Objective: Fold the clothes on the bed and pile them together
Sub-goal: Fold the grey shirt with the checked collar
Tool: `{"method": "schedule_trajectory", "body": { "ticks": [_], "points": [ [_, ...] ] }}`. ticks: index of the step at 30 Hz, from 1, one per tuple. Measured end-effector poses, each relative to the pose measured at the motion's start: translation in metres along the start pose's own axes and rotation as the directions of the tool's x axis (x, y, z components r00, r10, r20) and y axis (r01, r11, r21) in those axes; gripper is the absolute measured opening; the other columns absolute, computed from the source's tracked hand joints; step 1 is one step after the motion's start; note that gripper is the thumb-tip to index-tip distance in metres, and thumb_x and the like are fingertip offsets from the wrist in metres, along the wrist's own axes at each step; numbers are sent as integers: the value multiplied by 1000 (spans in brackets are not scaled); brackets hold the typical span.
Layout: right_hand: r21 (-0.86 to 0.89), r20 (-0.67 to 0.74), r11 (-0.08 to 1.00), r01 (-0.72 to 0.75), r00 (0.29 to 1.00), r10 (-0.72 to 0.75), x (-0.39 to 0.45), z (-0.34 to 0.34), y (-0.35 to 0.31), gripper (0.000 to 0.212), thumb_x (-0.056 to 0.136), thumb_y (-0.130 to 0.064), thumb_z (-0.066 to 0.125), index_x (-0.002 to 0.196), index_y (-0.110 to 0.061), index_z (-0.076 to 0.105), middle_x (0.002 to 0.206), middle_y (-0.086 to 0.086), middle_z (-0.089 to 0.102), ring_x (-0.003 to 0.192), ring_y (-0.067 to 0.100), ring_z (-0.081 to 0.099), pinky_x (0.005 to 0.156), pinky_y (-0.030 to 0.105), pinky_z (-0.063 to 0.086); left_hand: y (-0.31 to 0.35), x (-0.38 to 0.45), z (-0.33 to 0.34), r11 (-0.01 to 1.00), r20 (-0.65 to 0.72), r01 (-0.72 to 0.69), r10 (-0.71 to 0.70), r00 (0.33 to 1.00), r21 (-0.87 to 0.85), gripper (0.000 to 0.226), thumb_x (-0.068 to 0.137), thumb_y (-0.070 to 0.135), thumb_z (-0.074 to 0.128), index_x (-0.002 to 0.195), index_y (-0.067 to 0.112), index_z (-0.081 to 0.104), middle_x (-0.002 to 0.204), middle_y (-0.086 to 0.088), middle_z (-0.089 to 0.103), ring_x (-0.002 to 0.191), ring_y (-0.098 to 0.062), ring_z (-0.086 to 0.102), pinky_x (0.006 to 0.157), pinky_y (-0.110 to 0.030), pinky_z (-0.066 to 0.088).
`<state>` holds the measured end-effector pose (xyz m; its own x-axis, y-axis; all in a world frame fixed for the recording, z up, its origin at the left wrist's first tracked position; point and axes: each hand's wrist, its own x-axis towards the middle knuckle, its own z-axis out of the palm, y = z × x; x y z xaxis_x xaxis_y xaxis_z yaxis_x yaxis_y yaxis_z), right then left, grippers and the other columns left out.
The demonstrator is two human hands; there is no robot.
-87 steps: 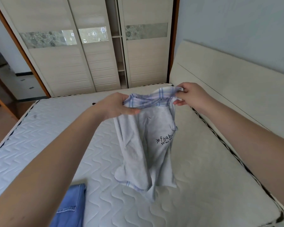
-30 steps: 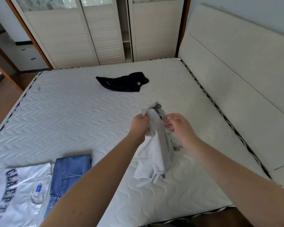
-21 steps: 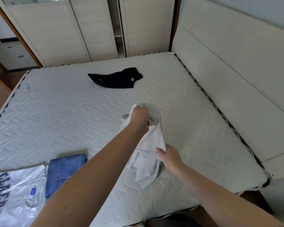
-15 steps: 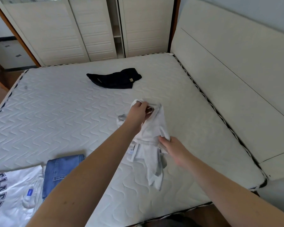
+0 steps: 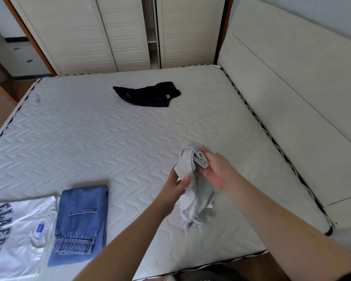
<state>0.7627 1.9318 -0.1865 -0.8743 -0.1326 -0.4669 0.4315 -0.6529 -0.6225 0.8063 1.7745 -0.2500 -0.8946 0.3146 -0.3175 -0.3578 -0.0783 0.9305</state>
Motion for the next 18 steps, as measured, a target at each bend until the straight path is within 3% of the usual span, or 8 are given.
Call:
{"method": "schedule_trajectory", "body": {
  "ticks": [2, 4, 6, 8, 11, 14, 16, 18],
  "points": [
    [-21, 40, 1000, -16, 999, 17, -1, -1, 0, 21, 86, -16, 67, 101, 0, 69, 94, 12, 74, 85, 20, 72, 72, 29, 58, -6, 0, 2, 997, 37, -28, 26, 999, 72, 90, 69, 51, 82, 144, 36, 33, 141, 12, 52, 129, -9, 51, 105, -37, 47],
    [-21, 67, 999, -25, 997, 26, -2, -1, -2, 25, 79, -11, 71, 102, -1, 70, 100, 13, 73, 91, 20, 71, 75, 29, 58, -10, 1, 4, 980, 38, -28, 21, 999, 199, 91, 68, 38, 87, 141, 43, 32, 139, 17, 51, 131, -6, 46, 103, -32, 48],
    [-25, 59, 999, -25, 998, 26, -3, -1, -4, 28, 82, -6, 68, 109, 1, 66, 103, 14, 72, 94, 21, 70, 82, 30, 57, -15, 3, 7, 942, -9, -43, 49, 999, 331, 101, 67, 30, 87, 145, 43, 25, 143, 15, 45, 133, -12, 43, 102, -39, 49],
    [-3, 38, 1000, -14, 999, 14, -4, 2, -6, 26, 88, -1, 62, 113, 2, 63, 105, 15, 71, 96, 21, 69, 87, 30, 56, -24, 6, 11, 881, -58, -57, 95, 994, 470, 111, 66, 28, 87, 152, 33, 16, 149, 8, 37, 135, -18, 40, 106, -44, 44],
    [123, 3, 992, 23, 1000, -24, -8, 7, -10, 18, 92, 1, 56, 109, 2, 64, 102, 14, 71, 95, 20, 69, 87, 29, 57, -39, 10, 16, 791, -93, 21, 46, 995, 611, 122, 67, 34, 87, 156, 26, 5, 156, -1, 24, 141, -20, 31, 110, -40, 38],
    [250, -35, 966, 69, 997, -62, -11, 11, -14, 16, 94, 0, 53, 107, 2, 64, 102, 13, 70, 98, 19, 67, 88, 29, 56, -54, 12, 21, 802, -167, 136, -46, 985, 582, 121, 67, 36, 87, 156, 26, 5, 154, -6, 27, 140, -24, 32, 109, -38, 37],
    [292, -41, 952, 97, 995, -89, -12, 13, -18, 14, 96, 0, 52, 101, 2, 65, 95, 13, 72, 89, 18, 71, 81, 28, 58, -61, 14, 23, 778, -215, 234, -130, 968, 583, 107, 74, 37, 82, 155, 22, 13, 147, -9, 41, 133, -28, 44, 102, -34, 41],
    [307, -40, 945, 114, 993, -107, -14, 14, -22, 15, 97, -1, 51, 95, 1, 66, 88, 13, 74, 81, 17, 73, 73, 26, 60, -68, 16, 21, 739, -235, 293, -186, 954, 606, 64, 88, 36, 68, 141, 12, 41, 127, -10, 59, 116, -31, 58, 96, -32, 46]
  ]
}}
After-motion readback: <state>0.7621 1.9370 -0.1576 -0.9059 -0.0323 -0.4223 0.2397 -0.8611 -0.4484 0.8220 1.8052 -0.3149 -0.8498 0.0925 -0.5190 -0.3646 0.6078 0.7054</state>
